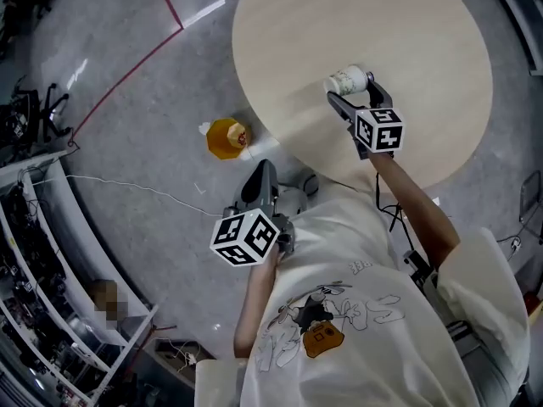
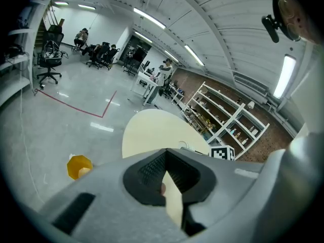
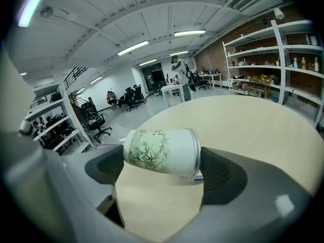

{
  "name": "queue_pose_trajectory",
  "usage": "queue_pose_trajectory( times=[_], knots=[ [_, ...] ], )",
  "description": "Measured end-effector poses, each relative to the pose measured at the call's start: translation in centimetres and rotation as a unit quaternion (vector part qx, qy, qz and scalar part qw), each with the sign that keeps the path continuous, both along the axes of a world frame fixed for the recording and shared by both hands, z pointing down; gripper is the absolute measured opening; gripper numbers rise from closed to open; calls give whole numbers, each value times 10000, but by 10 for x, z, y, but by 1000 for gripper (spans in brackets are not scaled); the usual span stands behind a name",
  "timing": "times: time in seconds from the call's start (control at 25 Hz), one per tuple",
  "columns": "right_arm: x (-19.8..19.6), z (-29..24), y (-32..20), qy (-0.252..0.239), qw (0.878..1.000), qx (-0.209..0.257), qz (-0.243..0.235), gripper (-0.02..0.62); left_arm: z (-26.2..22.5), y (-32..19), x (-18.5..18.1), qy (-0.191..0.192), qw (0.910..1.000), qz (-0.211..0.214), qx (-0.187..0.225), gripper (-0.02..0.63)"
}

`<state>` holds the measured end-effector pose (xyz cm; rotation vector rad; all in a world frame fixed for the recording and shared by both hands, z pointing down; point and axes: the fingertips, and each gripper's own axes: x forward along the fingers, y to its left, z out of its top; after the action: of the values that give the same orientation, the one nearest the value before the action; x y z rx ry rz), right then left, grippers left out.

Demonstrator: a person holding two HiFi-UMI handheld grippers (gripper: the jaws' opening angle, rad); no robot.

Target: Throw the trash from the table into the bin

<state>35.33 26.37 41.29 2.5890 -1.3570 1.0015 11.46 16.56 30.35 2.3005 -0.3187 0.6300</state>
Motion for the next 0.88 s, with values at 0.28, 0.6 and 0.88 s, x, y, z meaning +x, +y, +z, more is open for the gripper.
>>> queue_pose_trajectory(
  times=[0.28,0.6,0.88],
  knots=[
    [-48,-17,-36,86,9993,-118,-353,480,-9,-29,-41,98,9997,-234,-32,0],
    [-83,-17,-78,99,9960,-263,-849,480,-11,-63,-71,124,9977,-663,-87,0],
    [-111,-3,-114,97,9917,-279,-1252,480,4,-82,-103,97,9946,-1024,-104,0]
  ],
)
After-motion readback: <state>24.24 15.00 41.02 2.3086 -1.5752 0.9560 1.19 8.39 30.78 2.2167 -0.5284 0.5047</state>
